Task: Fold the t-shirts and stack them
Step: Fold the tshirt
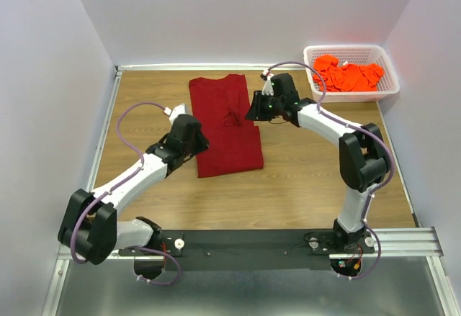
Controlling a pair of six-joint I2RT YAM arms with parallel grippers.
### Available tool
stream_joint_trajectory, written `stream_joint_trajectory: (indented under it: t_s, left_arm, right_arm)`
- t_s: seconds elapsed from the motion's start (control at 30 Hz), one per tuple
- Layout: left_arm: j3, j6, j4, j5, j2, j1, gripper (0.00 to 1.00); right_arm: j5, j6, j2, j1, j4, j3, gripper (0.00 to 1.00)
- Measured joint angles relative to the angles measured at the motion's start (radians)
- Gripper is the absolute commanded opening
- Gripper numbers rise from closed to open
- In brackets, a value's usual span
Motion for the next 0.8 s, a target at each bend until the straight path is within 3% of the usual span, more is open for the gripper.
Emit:
stream_joint_trajectory:
  t_s: [0.17,0.4,0.6,0.8]
  left_arm:
    - [0.036,0.058,0.106,0.051,0.096,0.129,0.28]
    - [0.126,0.14,0.181,0.138,0.444,0.225,0.21]
    - [0.163,0.156,0.214,0.182,0.491,0.265,0.21]
    - [0.149,0.177,0.184,0.19,0.447,0.283,0.31]
  right_arm:
    - [-0.143,0.028,0.042,-0.051,0.045,-0.036,0.34]
    - [-0.284,0.068,0.243,-0.104,0.121,-0.028,0.29]
    - [-0.384,0.088,0.29,-0.18,0.195,-0.021,0.28]
    - [-0.387,0.087,0.247,-0.209,0.205,-0.073,0.29]
